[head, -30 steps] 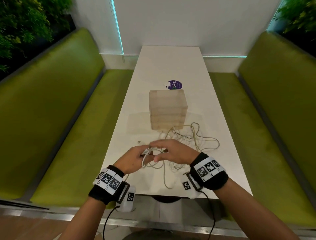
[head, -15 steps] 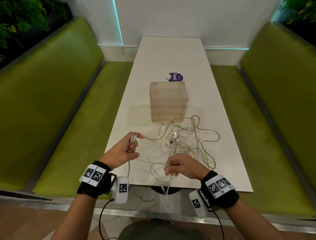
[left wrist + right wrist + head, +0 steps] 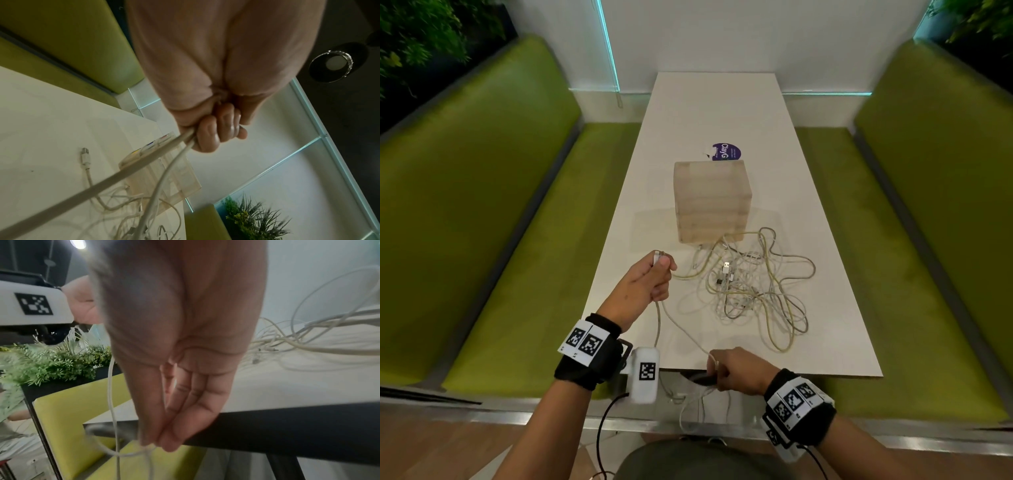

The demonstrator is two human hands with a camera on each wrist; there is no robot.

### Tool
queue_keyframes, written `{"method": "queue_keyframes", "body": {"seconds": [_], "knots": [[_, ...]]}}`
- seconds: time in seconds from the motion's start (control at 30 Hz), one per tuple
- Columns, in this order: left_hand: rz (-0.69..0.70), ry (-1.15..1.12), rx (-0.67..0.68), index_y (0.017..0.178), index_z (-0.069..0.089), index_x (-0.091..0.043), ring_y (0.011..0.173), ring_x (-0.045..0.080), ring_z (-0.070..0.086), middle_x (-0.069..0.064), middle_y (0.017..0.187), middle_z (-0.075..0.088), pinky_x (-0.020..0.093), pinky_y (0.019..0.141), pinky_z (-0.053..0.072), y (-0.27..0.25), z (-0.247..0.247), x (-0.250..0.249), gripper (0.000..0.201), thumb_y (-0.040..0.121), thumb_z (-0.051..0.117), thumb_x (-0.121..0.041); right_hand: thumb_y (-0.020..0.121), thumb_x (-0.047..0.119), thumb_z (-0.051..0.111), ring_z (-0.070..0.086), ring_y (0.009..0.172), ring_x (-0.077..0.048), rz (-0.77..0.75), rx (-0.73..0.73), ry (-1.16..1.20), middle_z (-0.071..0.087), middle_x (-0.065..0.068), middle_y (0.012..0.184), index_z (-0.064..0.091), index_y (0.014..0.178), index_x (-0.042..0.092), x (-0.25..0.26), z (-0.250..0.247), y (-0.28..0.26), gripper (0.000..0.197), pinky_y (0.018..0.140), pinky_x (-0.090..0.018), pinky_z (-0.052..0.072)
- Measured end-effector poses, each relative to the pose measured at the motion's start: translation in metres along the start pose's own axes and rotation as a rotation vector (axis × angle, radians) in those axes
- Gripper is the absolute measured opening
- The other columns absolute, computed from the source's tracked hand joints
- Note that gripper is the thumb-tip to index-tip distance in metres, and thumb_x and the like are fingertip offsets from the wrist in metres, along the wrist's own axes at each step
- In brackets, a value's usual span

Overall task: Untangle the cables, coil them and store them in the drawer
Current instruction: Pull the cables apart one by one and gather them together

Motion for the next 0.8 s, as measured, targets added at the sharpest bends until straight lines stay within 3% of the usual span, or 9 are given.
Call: {"method": "queue_keyframes", "body": {"seconds": [0.1, 0.23, 0.37, 0.47, 0.6, 0.7, 0.8], "knots": [[0.002, -0.023, -0.018, 0.083, 0.051, -0.011, 0.052, 0.009, 0.025, -0.013, 0.058, 0.033, 0.019, 0.051, 0.029, 0.001, -0.002, 0.003, 0.028, 0.102, 0.033, -0.021, 0.081, 0.009, 0.065, 0.061, 0.080, -0.014, -0.012, -0.002, 0.144, 0.069, -0.002, 0.089, 0.045, 0.124, 0.023, -0.003, 0.000, 0.000, 0.050, 0.082, -0.032, 0.050], [0.015, -0.081, -0.034, 0.079, 0.051, -0.014, 0.051, 0.010, 0.025, -0.007, 0.062, 0.030, 0.019, 0.051, 0.030, 0.002, -0.005, 0.006, 0.030, 0.101, 0.037, -0.029, 0.086, 0.021, 0.064, 0.057, 0.083, -0.011, 0.003, -0.064, 0.175, 0.062, 0.005, 0.093, 0.049, 0.124, 0.022, -0.006, -0.014, -0.001, 0.041, 0.081, -0.026, 0.048], [0.016, -0.126, -0.047, 0.079, 0.046, -0.012, 0.050, 0.010, 0.026, -0.007, 0.060, 0.034, 0.020, 0.051, 0.030, 0.002, -0.004, 0.007, 0.030, 0.101, 0.037, -0.031, 0.089, 0.020, 0.061, 0.053, 0.073, -0.006, 0.015, -0.359, 0.192, 0.058, 0.008, 0.088, 0.061, 0.105, 0.018, -0.014, -0.044, 0.003, 0.016, 0.075, -0.026, 0.046], [-0.002, -0.127, -0.071, 0.080, 0.043, -0.011, 0.050, 0.011, 0.031, -0.007, 0.059, 0.039, 0.023, 0.053, 0.030, 0.002, -0.001, 0.010, 0.029, 0.103, 0.031, -0.025, 0.087, 0.020, 0.061, 0.054, 0.087, -0.012, 0.048, -0.552, 0.059, 0.057, 0.004, 0.101, 0.061, 0.098, 0.017, -0.021, -0.066, 0.007, 0.012, 0.080, -0.029, 0.046], [-0.030, -0.122, -0.084, 0.080, 0.044, -0.011, 0.051, 0.013, 0.035, -0.005, 0.059, 0.043, 0.025, 0.055, 0.032, 0.002, 0.001, 0.015, 0.030, 0.103, 0.031, -0.025, 0.081, 0.014, 0.062, 0.052, 0.105, -0.020, 0.199, -0.336, -0.187, 0.051, 0.000, 0.113, 0.057, 0.102, 0.018, -0.037, -0.064, 0.019, 0.022, 0.084, -0.034, 0.045], [-0.045, -0.129, -0.091, 0.080, 0.044, -0.011, 0.050, 0.013, 0.036, -0.004, 0.059, 0.043, 0.025, 0.054, 0.032, 0.002, 0.000, 0.017, 0.029, 0.103, 0.031, -0.024, 0.081, 0.007, 0.050, 0.058, 0.096, -0.022, 0.186, -0.241, -0.201, 0.056, 0.000, 0.101, 0.055, 0.082, 0.023, -0.038, -0.064, 0.020, 0.016, 0.077, -0.031, 0.046], [-0.050, -0.125, -0.099, 0.078, 0.043, -0.012, 0.050, 0.013, 0.035, -0.004, 0.059, 0.042, 0.025, 0.054, 0.031, 0.002, -0.002, 0.019, 0.030, 0.103, 0.031, -0.023, 0.085, 0.015, 0.053, 0.055, 0.085, -0.016, 0.144, -0.297, -0.115, 0.054, 0.005, 0.092, 0.057, 0.084, 0.023, -0.028, -0.079, 0.018, 0.008, 0.073, -0.028, 0.044]]}}
Point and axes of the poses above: each hand's wrist, its own y-axis towards the middle knuckle, its own z-axis out of the palm, x = y × z, the point moved 3 cm from there along y, towards the middle knuckle
